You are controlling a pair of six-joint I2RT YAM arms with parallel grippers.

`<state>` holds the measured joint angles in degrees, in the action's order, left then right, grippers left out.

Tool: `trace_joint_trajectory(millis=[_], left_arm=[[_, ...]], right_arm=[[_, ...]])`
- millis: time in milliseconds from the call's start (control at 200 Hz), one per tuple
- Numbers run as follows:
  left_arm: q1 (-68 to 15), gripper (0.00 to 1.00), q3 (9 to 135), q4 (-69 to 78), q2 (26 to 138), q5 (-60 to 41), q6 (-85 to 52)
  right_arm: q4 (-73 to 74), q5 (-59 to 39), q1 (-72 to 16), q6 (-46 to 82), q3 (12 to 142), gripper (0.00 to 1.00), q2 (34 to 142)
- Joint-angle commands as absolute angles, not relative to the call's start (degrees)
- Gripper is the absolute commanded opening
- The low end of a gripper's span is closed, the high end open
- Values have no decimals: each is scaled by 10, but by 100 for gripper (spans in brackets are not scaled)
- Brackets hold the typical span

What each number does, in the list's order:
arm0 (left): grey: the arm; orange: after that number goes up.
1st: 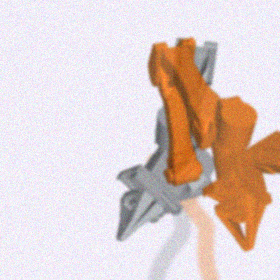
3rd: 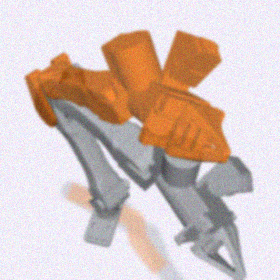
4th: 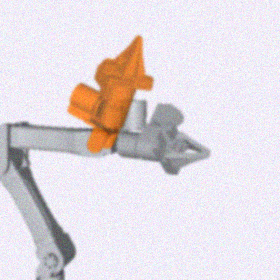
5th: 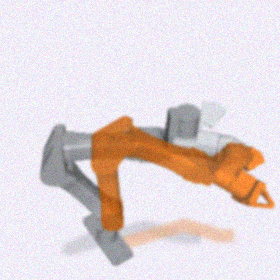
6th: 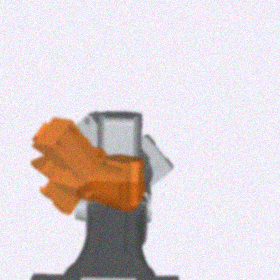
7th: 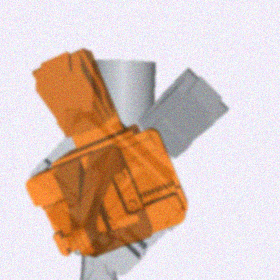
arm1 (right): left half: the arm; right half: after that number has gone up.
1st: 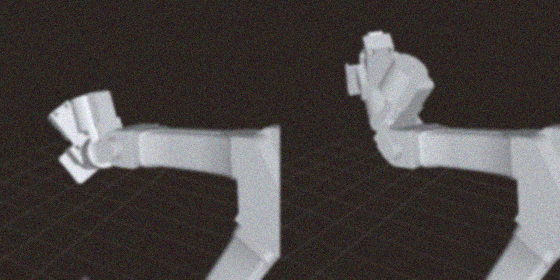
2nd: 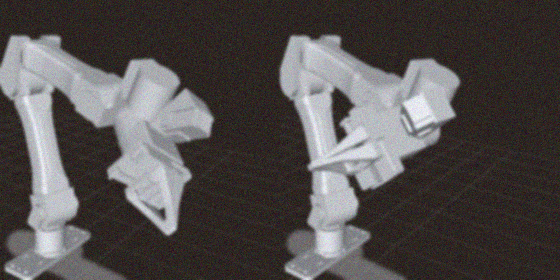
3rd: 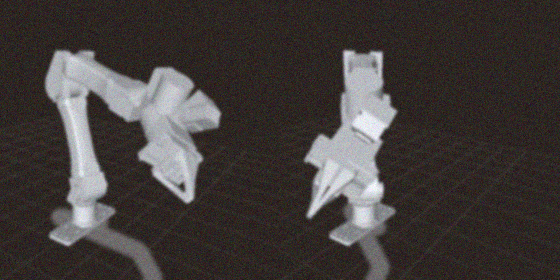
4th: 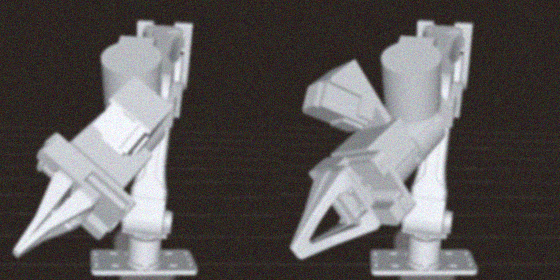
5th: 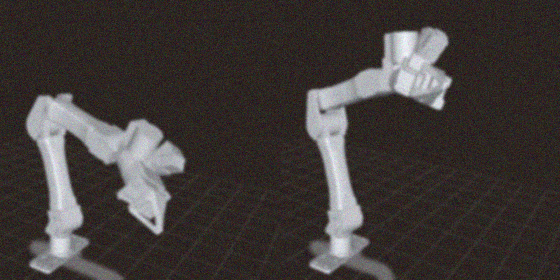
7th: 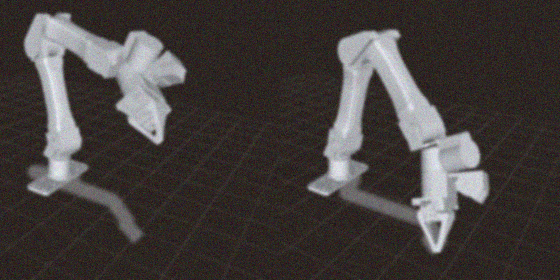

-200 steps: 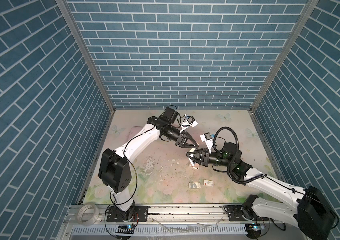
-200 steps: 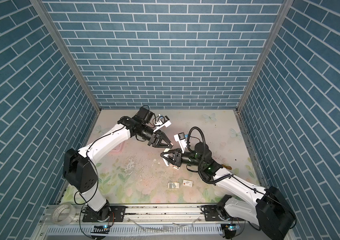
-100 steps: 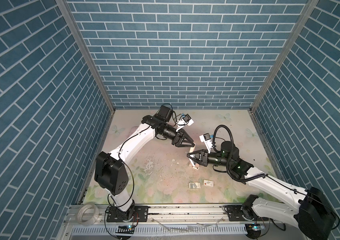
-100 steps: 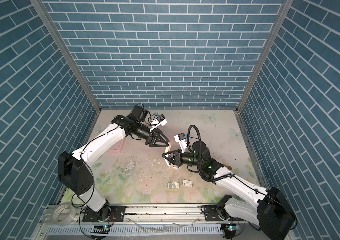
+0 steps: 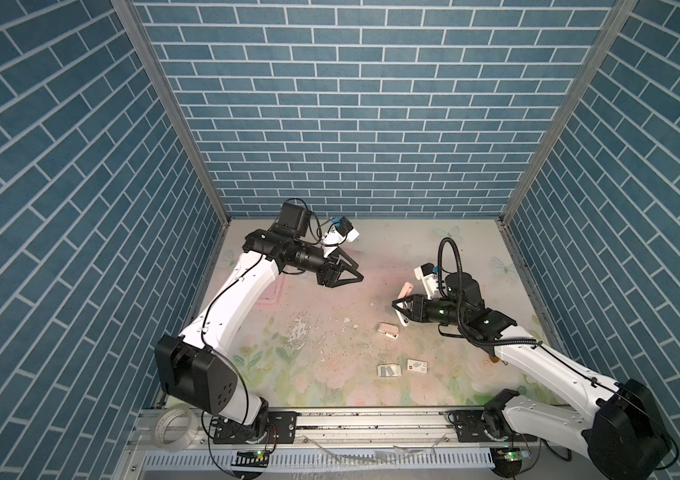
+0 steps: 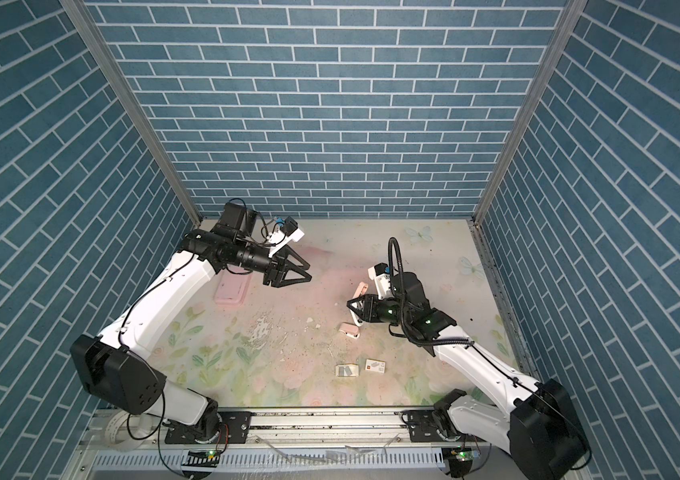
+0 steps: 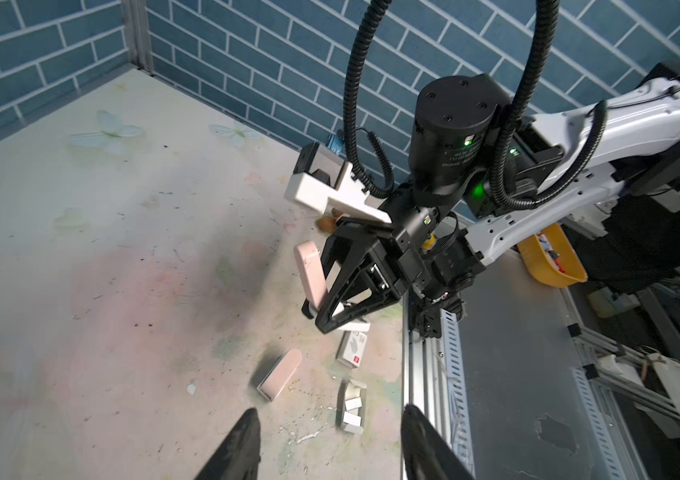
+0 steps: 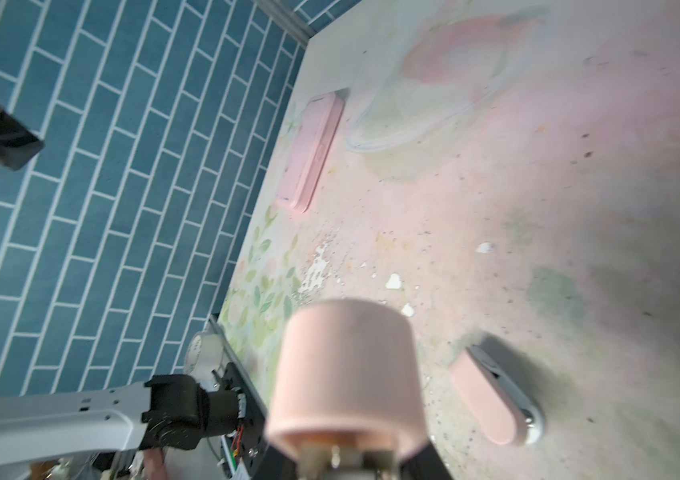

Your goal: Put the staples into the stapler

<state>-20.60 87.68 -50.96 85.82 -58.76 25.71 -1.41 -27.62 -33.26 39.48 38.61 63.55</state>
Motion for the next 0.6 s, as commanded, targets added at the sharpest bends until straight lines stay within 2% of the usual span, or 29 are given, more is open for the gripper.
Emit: trace_joint_trajectory(millis=[0,265,595], left_arm=[[-197,56,852,-537,840,-528,301],[-198,56,816,-535,829,-488,323],[-198,56,787,-533,817,-476,332]], right_arm=[[-114,-199,-316,329,419,10,642],[-195,-73,-308,268,452,10,697],[-161,22,-305,245,452,9,782]])
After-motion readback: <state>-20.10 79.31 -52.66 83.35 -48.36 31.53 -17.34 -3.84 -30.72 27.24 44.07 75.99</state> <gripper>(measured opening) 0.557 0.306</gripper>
